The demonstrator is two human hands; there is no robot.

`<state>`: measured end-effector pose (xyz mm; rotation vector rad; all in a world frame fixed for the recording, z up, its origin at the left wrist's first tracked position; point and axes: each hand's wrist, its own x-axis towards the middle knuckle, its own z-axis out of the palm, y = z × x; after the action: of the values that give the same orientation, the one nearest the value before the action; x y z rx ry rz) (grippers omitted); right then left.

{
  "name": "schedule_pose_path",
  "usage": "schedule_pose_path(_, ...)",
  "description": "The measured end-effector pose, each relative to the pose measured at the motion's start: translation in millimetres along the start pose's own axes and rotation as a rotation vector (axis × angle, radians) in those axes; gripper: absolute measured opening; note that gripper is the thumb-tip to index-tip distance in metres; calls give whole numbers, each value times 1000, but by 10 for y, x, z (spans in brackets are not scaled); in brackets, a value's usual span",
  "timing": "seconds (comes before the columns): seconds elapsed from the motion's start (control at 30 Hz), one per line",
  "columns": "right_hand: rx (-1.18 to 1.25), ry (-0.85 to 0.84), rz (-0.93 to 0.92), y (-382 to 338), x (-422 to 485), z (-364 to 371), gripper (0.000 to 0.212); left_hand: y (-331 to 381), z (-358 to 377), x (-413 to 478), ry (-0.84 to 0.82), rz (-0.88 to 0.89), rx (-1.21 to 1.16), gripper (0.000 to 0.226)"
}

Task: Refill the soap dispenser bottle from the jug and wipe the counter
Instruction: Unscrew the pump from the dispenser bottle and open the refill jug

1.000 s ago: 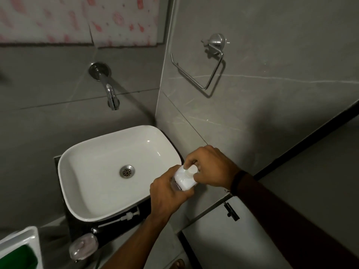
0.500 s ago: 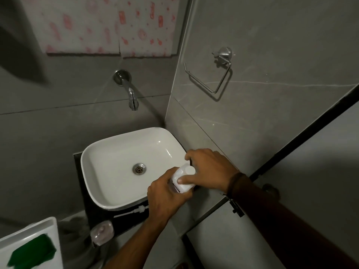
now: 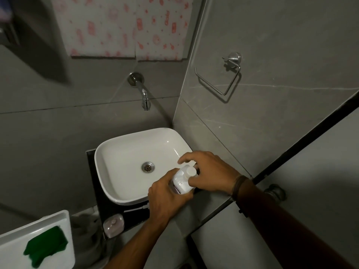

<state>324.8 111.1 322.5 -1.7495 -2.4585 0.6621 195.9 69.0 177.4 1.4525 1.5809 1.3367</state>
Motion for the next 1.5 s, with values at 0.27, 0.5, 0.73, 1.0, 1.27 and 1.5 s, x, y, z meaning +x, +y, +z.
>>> schedule_pose_path(0.27, -94, 40, 40, -26, 118, 90, 47, -91, -30, 33, 2, -23, -15, 68)
schedule_pose_path(0.5, -162, 63, 4, 86, 275, 84, 38, -108, 85, 120, 13, -22, -28, 75)
schedule_pose_path(0.73, 311, 361, 55, 720, 394, -10, 46, -269, 64, 174, 25, 6, 24, 63)
schedule_pose_path(1.0, 564, 291, 478, 1574, 599, 1555, 25, -566, -18, -107, 16, 3, 23, 72)
schedule_pose_path(1.27, 636, 188, 646, 1831, 1000, 2124, 16, -669, -39, -246, 19, -8, 90, 72)
schedule_pose_path(1.5, 584, 127, 632, 1862, 1089, 2215, 24, -692, 23, -242, 34, -20, 119, 75)
